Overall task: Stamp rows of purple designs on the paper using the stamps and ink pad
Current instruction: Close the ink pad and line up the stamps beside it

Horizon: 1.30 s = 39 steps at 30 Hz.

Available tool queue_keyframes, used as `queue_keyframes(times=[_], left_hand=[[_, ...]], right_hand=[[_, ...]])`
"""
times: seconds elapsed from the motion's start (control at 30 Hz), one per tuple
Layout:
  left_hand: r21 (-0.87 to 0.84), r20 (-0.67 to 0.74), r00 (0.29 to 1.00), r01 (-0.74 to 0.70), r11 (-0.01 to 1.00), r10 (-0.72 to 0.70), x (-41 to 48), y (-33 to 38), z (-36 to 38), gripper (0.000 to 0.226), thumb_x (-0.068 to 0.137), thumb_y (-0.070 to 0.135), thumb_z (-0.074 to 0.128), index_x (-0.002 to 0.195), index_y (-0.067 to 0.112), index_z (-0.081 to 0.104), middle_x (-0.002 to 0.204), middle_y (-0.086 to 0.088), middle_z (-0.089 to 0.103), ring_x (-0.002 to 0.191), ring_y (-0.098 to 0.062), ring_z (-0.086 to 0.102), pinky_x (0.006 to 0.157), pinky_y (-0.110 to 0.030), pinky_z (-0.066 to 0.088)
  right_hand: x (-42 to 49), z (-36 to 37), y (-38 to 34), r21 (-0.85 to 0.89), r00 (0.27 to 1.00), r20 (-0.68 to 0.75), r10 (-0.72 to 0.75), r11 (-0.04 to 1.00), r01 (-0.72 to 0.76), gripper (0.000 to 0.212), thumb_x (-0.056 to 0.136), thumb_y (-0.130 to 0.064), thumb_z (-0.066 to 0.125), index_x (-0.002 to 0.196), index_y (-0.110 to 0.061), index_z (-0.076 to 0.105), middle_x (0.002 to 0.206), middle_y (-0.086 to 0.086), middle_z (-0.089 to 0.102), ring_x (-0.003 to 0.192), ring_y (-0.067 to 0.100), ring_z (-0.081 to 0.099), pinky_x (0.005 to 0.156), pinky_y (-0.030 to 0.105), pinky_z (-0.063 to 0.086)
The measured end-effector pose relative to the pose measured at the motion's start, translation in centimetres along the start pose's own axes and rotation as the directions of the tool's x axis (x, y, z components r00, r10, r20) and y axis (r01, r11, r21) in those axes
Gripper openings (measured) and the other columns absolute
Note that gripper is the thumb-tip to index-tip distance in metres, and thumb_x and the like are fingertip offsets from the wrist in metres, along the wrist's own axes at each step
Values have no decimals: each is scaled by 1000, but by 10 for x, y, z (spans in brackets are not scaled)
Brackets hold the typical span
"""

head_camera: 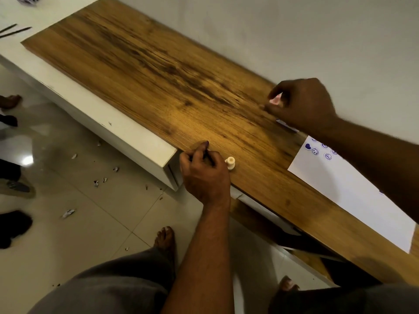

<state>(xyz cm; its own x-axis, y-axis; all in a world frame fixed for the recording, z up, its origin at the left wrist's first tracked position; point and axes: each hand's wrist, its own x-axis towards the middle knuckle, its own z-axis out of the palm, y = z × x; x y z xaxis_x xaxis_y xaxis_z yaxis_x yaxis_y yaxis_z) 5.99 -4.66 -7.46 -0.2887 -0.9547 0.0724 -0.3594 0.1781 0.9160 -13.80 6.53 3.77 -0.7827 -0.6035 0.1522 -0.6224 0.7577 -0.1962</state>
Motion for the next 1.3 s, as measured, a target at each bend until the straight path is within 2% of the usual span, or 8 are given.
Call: queue_keyframes(times=[0.07,0.13,0.27,0.43,0.53,0.67,0.83,1.3], left_hand=[[1,1,1000,0,1000,0,0,0,0,23,92,23,74,115,21,77,109,0,61,95,-15,59,75,-38,60],[4,0,1000,11,1000,-11,0,0,0,22,92,22,74,114,20,78,109,-1,61,94,-15,59,74,-38,59],[6,-9,1000,-6,1000,6,1,0,-1,19,92,19,72,111,20,78,106,-1,62,90,-14,58,68,-35,57],[3,-16,1000,-13,1000,13,3,-4,0,21,92,20,72,112,23,79,107,-1,62,92,-14,58,69,-30,54],[-13,-23,1000,-9,1000,8,3,-4,2,22,92,19,72,112,22,78,108,-1,62,91,-11,57,71,-27,51],[-14,-27,999,-23,1000,22,3,-5,2,20,92,19,73,112,19,77,106,0,61,90,-10,57,72,-28,54],[-8,-18,999,-30,1000,30,4,-7,3,21,93,20,72,112,19,78,105,0,61,90,-8,55,71,-29,56],[-16,-29,999,-41,999,41,3,-7,2,23,92,24,68,113,24,77,107,2,61,93,-14,60,72,-36,60]], right_hand=[[-28,-5,-21,157,947,156,-281,954,257,47,82,-67,63,116,-35,69,88,-20,61,80,-2,60,66,23,49],[-54,2,-37,205,834,306,-459,887,413,49,86,-60,65,127,-34,63,106,-22,59,85,-7,54,68,14,43],[-71,23,-53,181,781,366,-506,862,474,52,88,-60,66,133,-34,60,124,-13,62,104,3,58,75,24,53],[-61,42,-67,188,763,345,-547,836,515,36,92,-49,66,121,-29,68,111,-10,68,96,6,62,75,25,53],[-44,46,-63,176,846,292,-445,895,410,35,93,-49,65,119,-27,70,108,-8,71,92,7,64,72,26,55],[-10,52,-42,84,983,158,-95,993,82,39,91,-49,71,119,-23,73,103,-5,74,84,7,60,57,19,40],[13,47,-6,-23,974,54,221,975,-220,44,79,-60,77,105,-24,78,91,0,75,86,18,67,68,34,56],[4,38,2,-85,940,30,339,938,-336,63,74,-75,71,103,-20,75,91,1,71,84,19,64,69,34,54]])
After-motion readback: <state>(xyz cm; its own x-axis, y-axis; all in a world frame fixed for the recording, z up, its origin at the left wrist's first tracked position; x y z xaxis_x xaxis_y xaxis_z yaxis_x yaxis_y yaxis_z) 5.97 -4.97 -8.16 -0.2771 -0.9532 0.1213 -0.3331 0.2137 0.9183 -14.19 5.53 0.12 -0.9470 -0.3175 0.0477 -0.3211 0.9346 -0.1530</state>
